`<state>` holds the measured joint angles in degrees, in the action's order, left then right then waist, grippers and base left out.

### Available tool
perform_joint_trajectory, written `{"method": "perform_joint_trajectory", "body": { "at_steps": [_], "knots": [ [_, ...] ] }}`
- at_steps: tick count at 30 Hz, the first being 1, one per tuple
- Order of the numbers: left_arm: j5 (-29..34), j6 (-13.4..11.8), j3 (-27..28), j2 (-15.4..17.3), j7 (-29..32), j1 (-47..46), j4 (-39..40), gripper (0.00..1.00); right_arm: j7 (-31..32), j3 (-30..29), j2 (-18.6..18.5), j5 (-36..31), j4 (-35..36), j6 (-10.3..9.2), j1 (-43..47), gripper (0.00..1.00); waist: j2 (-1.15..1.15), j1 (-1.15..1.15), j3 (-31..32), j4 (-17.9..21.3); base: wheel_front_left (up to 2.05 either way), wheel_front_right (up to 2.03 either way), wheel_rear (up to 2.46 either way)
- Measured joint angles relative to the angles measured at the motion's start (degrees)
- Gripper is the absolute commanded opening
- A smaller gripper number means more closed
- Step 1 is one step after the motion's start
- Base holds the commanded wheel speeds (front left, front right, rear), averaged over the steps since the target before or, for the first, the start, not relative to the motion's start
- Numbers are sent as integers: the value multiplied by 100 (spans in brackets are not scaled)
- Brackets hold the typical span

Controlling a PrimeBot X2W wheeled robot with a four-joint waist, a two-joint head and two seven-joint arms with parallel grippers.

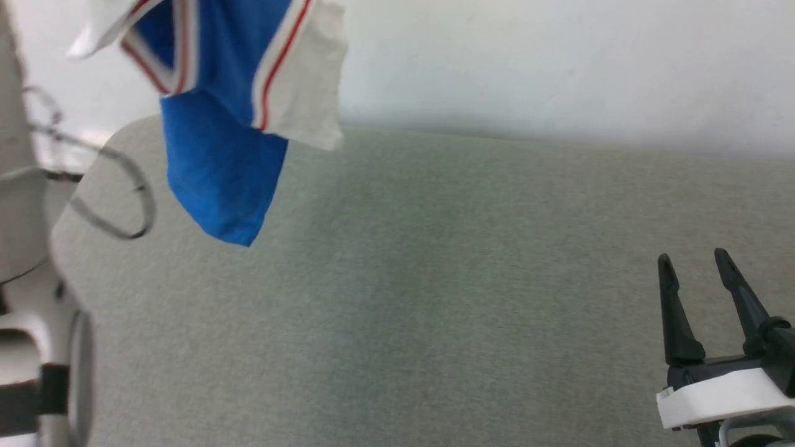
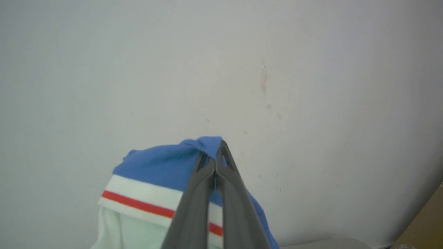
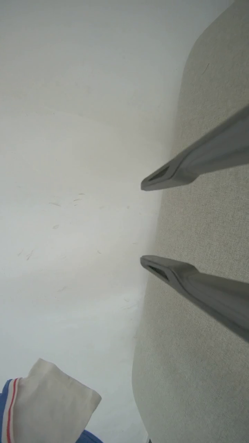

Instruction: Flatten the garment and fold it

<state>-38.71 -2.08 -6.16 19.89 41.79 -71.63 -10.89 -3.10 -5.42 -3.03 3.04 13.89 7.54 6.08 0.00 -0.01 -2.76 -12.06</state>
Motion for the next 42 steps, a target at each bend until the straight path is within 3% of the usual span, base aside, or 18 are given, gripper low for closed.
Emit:
{"method": "perform_joint_trajectory", "body": {
  "at_steps": [5, 12, 18, 24, 28, 34, 35, 36, 42],
  "knots": [
    [-116, -16, -368, -565, 102, -241, 63, 0, -55, -126, -1, 59, -47, 0, 9, 100, 0, 0, 106, 309, 0, 0, 0],
    [-109, -199, -825, -991, 207, 219, 469, 0, -46, -294, 0, 53, 44, 0, 5, 100, 0, 1, 159, 792, 0, 0, 0],
    [-111, -450, -1202, -1318, 89, 1399, 984, 0, 7, -426, -1, 57, 183, 0, 10, 100, 0, 1, 98, 1202, 0, 0, 0],
    [-30, -500, -2082, -1500, -254, 3216, 1226, 0, 4, -402, -1, 141, 200, 0, 11, 100, 0, 1, -99, 1473, 0, 0, 0],
    [303, -509, -2755, -1467, -588, 4452, 835, 0, 2, -360, -1, 193, 188, 0, 7, 100, 0, 1, -252, 1586, 0, 0, 0],
    [379, -626, -2966, -1455, -1103, 5337, -63, 0, -2, -349, -1, 200, 146, 0, 2, 100, 0, 1, -423, 1700, 0, 0, 0],
    [371, -626, -2950, -1469, -1225, 5360, -116, 26, -2, -350, 0, 200, 132, 0, 2, 100, 0, 2, -444, 1701, 0, 0, 0],
    [332, -626, -2921, -1493, -1362, 5362, -121, 100, -2, -364, 0, 199, 126, 0, 2, 100, 0, 2, -455, 1689, 0, 0, 0],
    [208, -604, -2610, -1595, -2121, 5161, 445, 100, 5, -393, 0, 188, 115, 0, 4, 100, 0, 1, -431, 1512, 0, 0, 0]
  ]
}}
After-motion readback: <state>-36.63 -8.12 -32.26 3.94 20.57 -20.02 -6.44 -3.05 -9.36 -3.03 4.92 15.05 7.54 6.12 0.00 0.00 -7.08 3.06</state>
